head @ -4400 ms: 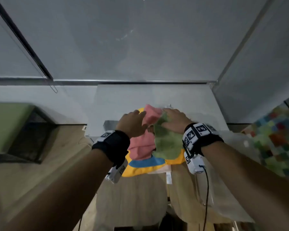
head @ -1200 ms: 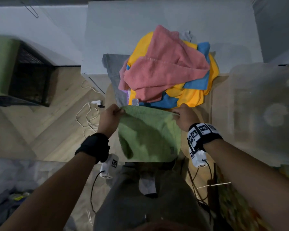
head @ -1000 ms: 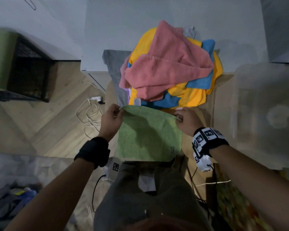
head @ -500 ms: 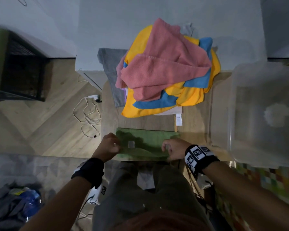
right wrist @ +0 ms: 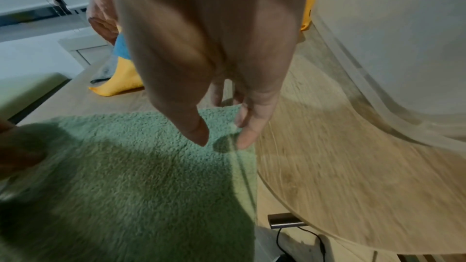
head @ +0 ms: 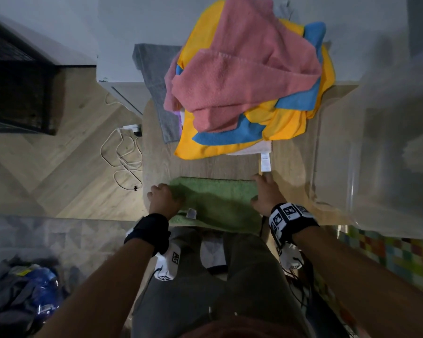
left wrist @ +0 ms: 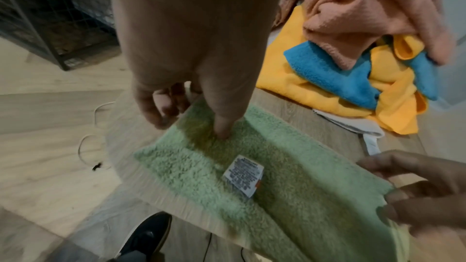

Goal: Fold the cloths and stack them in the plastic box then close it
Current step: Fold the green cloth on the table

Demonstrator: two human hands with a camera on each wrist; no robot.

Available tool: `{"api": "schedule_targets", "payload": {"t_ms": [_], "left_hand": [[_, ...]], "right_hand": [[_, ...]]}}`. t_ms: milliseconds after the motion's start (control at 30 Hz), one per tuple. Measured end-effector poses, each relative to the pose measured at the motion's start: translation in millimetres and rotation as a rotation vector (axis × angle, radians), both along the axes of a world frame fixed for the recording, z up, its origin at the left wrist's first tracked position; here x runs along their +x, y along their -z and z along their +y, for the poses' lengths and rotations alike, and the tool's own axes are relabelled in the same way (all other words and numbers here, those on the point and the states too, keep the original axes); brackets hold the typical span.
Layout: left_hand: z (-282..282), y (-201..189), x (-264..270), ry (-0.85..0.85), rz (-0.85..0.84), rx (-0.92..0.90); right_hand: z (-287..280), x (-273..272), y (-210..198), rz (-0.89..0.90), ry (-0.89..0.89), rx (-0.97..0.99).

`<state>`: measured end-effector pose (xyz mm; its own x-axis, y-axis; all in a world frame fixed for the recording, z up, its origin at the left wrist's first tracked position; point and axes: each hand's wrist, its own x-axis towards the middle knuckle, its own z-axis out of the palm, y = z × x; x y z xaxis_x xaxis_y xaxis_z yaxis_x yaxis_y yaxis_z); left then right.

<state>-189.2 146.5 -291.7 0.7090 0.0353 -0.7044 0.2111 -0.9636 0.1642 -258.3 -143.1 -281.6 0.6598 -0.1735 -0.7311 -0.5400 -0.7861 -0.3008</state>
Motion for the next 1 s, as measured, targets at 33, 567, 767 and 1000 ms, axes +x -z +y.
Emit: {"api": "schedule_targets", "payload": {"t_ms": [33,567,767,1000], "left_hand": [[1,3,-2,0.006,-0.021,-0.026],[9,-14,16,-0.381,-0.161,-0.308],[-6,-36,5,-0.289,-0.298,-0.441],[-66,-41,-15,-0.009,-0.191,-0.572]], "right_hand": [[0,0,1,-0.01,-0.036,-0.045],[3,35,-18,-0.27,-0.014,0.002],[21,29,-25,0.0,-0.104,0.233],[18,21,-32,-0.065,0.026,0.218]]}}
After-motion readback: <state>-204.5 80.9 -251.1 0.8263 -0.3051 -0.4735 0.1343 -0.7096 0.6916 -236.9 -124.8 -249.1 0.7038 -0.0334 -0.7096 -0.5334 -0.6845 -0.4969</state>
